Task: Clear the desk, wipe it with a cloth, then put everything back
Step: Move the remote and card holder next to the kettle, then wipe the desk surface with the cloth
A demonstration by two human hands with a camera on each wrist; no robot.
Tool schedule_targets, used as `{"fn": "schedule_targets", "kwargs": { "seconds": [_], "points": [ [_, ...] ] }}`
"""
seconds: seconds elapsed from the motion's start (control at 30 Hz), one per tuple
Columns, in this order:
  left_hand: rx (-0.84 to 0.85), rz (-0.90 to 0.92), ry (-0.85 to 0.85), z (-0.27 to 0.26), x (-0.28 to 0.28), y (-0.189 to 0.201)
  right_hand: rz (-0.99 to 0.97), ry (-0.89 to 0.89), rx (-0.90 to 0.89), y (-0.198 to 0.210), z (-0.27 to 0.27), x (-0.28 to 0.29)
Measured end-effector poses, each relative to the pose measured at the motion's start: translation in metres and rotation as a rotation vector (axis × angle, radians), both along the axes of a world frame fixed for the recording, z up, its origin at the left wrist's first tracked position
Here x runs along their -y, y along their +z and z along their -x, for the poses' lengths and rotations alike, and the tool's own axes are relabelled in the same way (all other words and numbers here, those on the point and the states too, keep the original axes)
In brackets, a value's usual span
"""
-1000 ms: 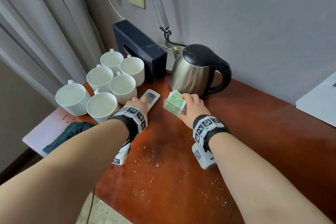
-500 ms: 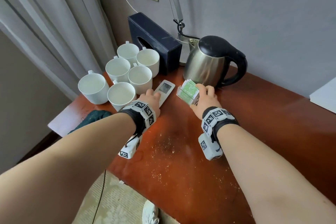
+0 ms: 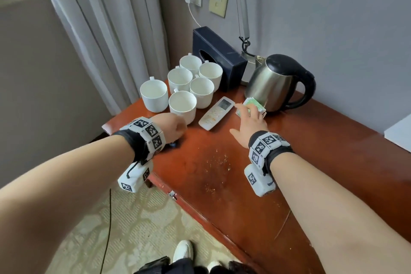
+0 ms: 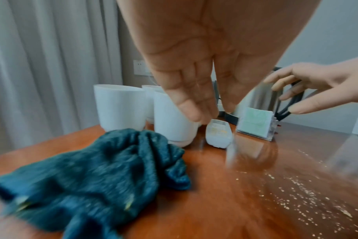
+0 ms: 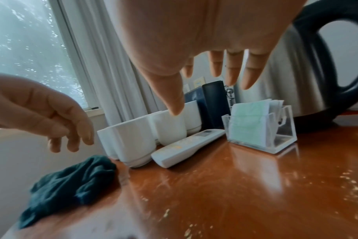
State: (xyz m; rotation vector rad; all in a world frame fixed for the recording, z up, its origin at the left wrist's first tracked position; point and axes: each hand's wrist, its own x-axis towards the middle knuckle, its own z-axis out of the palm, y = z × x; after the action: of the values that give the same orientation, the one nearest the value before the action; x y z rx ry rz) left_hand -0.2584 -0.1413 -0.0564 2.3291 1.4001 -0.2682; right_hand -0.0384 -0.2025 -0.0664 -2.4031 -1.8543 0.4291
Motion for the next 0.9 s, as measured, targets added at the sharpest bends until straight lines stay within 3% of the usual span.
{"fn": "schedule_targets", "kwargs": {
  "seconds": [0.17,0.27,0.5,0.7,0.77,0.9],
  "points": [
    [-0.088,-0.060,0.241,0.044,0.003,-0.016,0.074,0.100,-0.006,0.001,0.021,0.011],
    [-0.139,-0.021,0.295,0.063,0.006,-0.026,0.136,0.118,-0.057,-0.004,0.035,0.016],
    [-0.034,0.090,0.129,0.092,-0.024,-0.056,0.144,0.042,-0.135,-0.018,0.101,0.003],
    [0.257,0.318,0.060,0.130,-0.046,-0.068,0.147,0.024,-0.214,-0.048,0.197,-0.021],
    [0.216,0.223,0.062,0.144,-0.056,-0.075,0.177,-0.002,-0.193,-0.058,0.218,-0.027],
    [-0.037,0.037,-0.058,0.159,-0.062,-0.090,0.166,-0.046,-0.085,-0.072,0.233,-0.027]
  ]
}}
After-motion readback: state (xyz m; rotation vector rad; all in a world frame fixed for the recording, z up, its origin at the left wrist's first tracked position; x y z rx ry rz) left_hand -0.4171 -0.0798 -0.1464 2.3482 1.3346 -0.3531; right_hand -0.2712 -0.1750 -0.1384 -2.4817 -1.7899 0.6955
